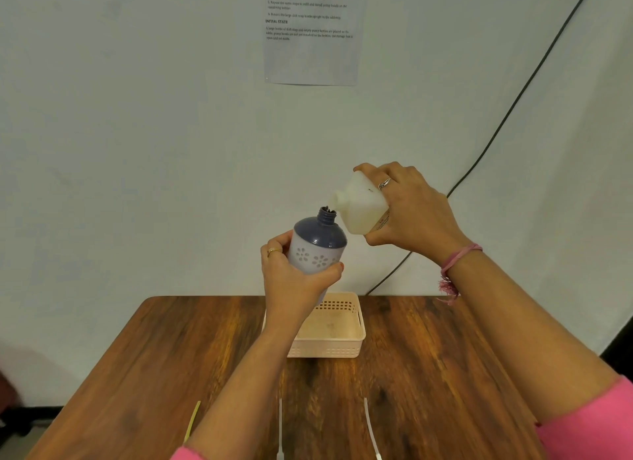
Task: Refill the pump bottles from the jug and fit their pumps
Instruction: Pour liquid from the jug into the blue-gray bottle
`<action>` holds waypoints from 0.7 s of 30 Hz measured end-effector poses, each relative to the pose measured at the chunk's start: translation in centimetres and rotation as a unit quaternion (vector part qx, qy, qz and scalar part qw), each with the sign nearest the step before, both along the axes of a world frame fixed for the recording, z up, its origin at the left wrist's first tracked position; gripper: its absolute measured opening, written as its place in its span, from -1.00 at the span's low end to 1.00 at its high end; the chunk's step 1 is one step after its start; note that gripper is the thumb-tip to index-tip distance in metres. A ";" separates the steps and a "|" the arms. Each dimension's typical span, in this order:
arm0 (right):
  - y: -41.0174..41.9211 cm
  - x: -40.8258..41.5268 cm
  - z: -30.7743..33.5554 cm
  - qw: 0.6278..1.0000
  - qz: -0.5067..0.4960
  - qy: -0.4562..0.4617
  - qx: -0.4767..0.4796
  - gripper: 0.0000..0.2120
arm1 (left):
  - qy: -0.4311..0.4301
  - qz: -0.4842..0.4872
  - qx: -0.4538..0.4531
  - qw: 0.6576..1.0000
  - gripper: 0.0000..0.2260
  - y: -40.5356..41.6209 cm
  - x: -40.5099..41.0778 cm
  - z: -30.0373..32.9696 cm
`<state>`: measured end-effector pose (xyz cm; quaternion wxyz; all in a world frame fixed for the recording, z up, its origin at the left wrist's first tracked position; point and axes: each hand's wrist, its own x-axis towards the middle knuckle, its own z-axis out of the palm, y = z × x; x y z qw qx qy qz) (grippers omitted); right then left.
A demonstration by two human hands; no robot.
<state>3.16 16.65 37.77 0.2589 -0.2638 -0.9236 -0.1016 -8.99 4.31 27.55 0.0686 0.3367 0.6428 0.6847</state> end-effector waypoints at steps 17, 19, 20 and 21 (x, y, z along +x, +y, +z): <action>-0.1 -0.3 0.1 1.000 -0.006 -0.017 0.010 -0.11 | -0.008 0.002 -0.002 1.000 -0.32 0.2 -0.1 -0.3; -0.1 -0.3 0.1 1.000 -0.007 -0.017 0.012 -0.11 | -0.010 0.002 -0.003 1.000 -0.31 0.2 -0.2 -0.3; -0.1 -0.3 0.1 1.000 -0.006 -0.017 0.012 -0.11 | -0.011 0.002 -0.002 1.000 -0.31 0.2 -0.2 -0.3; -0.1 -0.3 0.1 1.000 -0.005 -0.018 0.011 -0.11 | -0.012 0.001 -0.001 1.000 -0.31 0.2 -0.2 -0.3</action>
